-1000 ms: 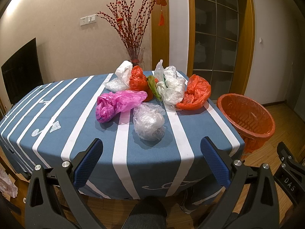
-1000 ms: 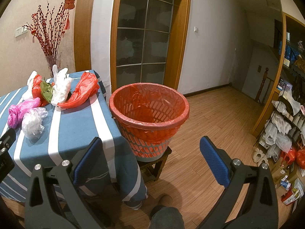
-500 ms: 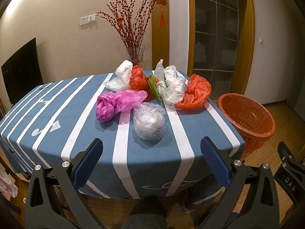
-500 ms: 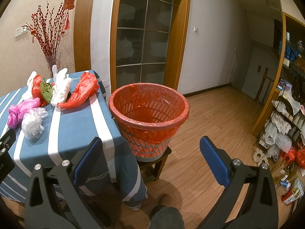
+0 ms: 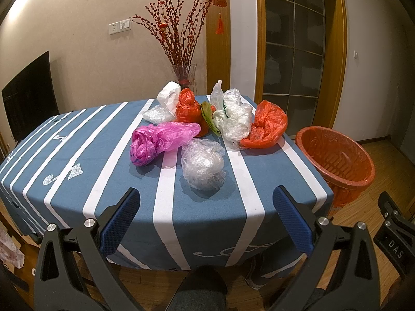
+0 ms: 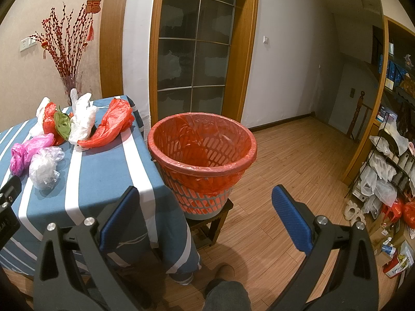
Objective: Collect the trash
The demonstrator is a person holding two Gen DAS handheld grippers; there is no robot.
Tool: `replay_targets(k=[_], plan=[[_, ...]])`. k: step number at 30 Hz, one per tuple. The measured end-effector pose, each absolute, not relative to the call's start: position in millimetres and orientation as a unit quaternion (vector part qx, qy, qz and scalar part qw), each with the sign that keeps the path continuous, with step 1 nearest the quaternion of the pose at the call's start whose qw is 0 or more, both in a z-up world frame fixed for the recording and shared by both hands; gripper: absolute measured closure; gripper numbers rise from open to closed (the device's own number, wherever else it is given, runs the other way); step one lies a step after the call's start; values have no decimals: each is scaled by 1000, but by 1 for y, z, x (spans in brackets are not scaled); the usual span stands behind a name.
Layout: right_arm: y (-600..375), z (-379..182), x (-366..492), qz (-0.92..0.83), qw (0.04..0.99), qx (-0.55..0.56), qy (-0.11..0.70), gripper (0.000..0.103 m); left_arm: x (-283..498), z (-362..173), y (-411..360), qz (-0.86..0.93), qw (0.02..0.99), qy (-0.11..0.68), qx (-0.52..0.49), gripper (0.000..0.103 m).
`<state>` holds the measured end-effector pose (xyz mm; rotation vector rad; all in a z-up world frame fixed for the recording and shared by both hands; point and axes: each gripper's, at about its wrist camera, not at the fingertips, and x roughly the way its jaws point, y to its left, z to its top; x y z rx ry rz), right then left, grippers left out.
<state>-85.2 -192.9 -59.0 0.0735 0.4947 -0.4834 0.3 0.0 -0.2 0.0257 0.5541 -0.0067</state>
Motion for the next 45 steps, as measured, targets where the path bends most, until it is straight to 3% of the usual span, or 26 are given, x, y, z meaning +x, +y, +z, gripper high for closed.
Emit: replay_targets(k=[45], plan=[[-193,-62,-78,-237,939,35,247,4,0,-3,0,0,960,280,11,2]])
